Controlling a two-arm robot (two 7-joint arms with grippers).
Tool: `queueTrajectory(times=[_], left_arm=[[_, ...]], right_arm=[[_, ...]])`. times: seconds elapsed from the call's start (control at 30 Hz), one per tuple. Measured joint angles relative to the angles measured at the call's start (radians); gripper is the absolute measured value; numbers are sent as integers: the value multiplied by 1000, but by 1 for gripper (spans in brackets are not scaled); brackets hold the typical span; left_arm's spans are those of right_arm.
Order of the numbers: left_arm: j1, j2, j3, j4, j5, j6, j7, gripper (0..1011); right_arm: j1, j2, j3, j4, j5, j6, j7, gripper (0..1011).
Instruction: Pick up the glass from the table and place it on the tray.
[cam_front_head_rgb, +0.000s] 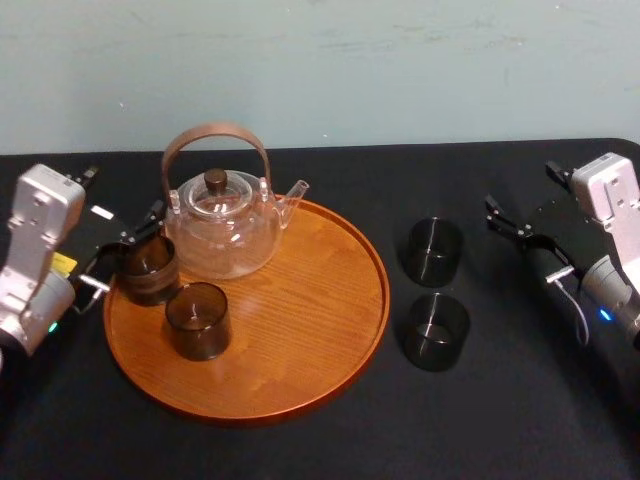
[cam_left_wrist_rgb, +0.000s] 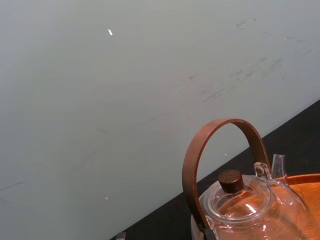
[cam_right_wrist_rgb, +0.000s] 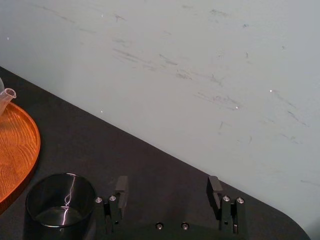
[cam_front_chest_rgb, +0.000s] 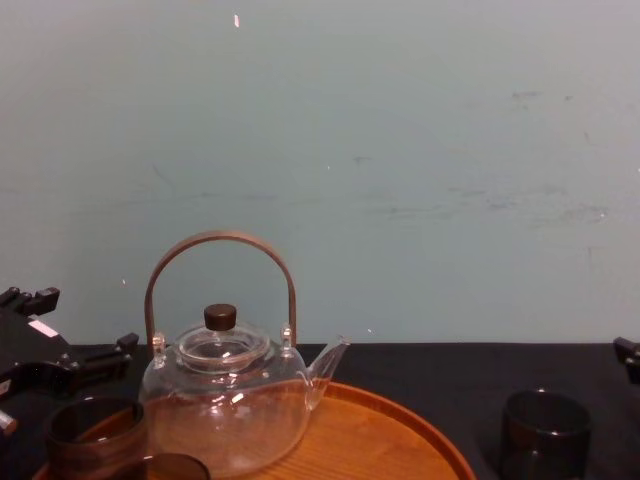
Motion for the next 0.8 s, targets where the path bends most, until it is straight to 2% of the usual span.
queueTrajectory(times=[0.7,0.8], left_arm=[[0,0,0,0,0,0,0,1001],[0,0,0,0,0,0,0,1001]], right_arm=[[0,0,0,0,0,0,0,1004],[-8,1,9,-5,2,-2,16,1004]])
